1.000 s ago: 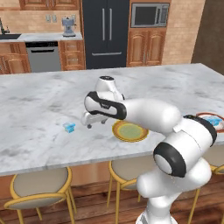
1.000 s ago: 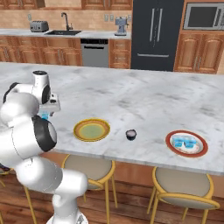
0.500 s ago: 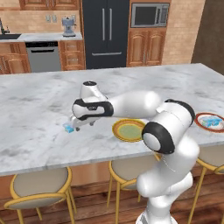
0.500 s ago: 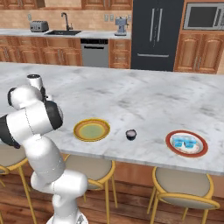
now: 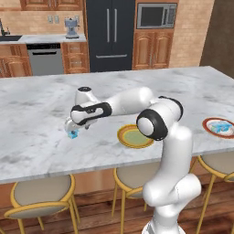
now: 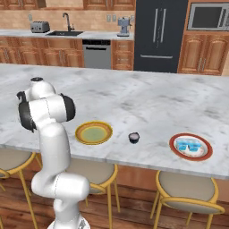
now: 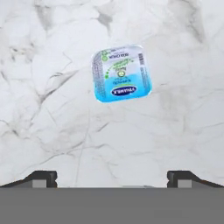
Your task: Place two yogurt containers on each plate.
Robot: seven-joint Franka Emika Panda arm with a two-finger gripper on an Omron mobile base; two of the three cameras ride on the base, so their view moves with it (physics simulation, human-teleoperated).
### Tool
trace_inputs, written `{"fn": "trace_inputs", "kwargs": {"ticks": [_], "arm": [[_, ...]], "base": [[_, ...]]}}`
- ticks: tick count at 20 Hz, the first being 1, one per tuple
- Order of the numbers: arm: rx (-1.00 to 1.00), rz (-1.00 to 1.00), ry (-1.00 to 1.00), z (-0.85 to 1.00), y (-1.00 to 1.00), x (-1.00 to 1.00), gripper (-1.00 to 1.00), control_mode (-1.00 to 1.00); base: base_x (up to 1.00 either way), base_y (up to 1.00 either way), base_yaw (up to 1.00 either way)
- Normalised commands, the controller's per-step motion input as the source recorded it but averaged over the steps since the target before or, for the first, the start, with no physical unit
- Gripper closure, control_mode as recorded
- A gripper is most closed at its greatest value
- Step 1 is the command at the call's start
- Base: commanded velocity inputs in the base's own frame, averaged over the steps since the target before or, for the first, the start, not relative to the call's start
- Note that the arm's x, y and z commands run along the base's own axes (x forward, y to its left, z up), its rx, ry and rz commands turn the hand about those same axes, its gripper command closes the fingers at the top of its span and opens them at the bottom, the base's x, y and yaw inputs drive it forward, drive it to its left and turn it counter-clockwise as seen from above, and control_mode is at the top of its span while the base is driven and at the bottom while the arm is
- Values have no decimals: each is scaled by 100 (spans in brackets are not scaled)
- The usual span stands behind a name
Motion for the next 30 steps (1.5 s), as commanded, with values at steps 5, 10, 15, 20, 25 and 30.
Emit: {"fn": "trace_inputs", "kwargs": {"ticks": [5,10,15,20,25,30], "arm": [[0,-3,0,-2,8,54,-100,-100],[0,-3,1,-18,17,23,-100,-100],[0,-2,1,-32,10,7,-100,-100],[0,-1,0,-34,0,25,-100,-100],[0,-1,0,-21,2,21,-100,-100],[0,0,0,-6,10,6,-100,-100]], "base": [[0,0,0],[0,0,0],[0,0,0],[0,0,0],[0,0,0],[0,0,0]]}}
